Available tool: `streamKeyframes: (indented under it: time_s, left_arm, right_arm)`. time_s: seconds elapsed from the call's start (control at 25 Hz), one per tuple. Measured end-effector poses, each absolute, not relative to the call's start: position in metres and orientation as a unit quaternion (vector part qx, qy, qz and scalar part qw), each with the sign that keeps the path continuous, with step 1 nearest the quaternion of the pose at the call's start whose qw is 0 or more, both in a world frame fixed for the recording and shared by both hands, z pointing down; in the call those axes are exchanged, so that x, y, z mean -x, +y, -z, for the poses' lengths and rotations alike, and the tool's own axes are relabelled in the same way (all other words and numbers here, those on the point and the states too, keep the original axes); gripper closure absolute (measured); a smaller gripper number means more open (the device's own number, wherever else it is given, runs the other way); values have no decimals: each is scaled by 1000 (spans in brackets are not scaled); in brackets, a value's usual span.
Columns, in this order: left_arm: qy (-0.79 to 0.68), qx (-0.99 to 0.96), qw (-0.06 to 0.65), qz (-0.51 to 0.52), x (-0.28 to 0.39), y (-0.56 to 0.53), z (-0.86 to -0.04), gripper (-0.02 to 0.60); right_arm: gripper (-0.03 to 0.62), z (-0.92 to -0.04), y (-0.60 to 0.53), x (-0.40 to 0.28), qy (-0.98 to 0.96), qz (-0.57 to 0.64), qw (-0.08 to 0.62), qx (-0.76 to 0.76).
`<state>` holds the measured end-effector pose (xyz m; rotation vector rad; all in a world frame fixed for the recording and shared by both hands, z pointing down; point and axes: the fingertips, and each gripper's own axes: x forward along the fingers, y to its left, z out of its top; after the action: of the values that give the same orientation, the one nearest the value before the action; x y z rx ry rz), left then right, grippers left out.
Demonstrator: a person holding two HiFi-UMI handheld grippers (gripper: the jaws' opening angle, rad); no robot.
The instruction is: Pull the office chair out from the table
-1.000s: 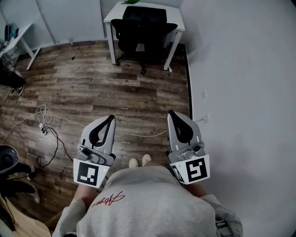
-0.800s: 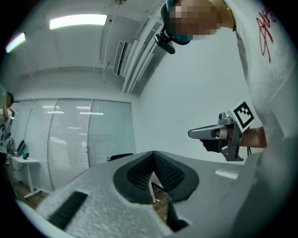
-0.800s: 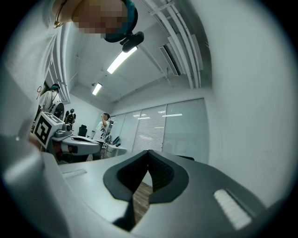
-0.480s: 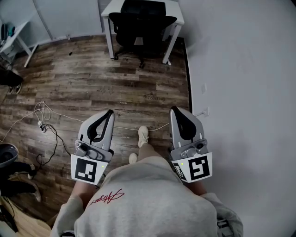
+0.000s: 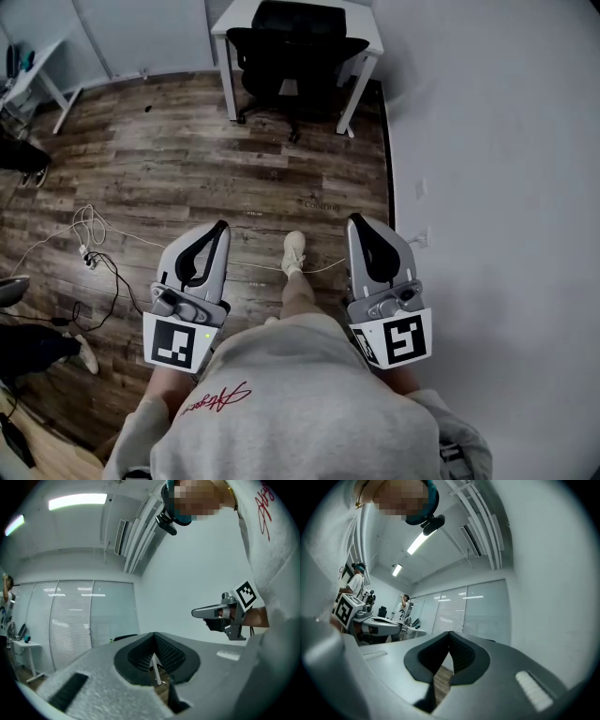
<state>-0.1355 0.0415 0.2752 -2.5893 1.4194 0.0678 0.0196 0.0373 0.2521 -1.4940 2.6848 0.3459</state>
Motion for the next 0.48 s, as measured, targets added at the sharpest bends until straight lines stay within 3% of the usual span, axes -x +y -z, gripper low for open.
streamKeyframes:
  time_s: [0.48]
  left_arm:
    - [490, 864, 111, -21, 126, -54, -279, 586]
  right_arm:
    - [595, -263, -64, -28, 875, -118, 27, 468]
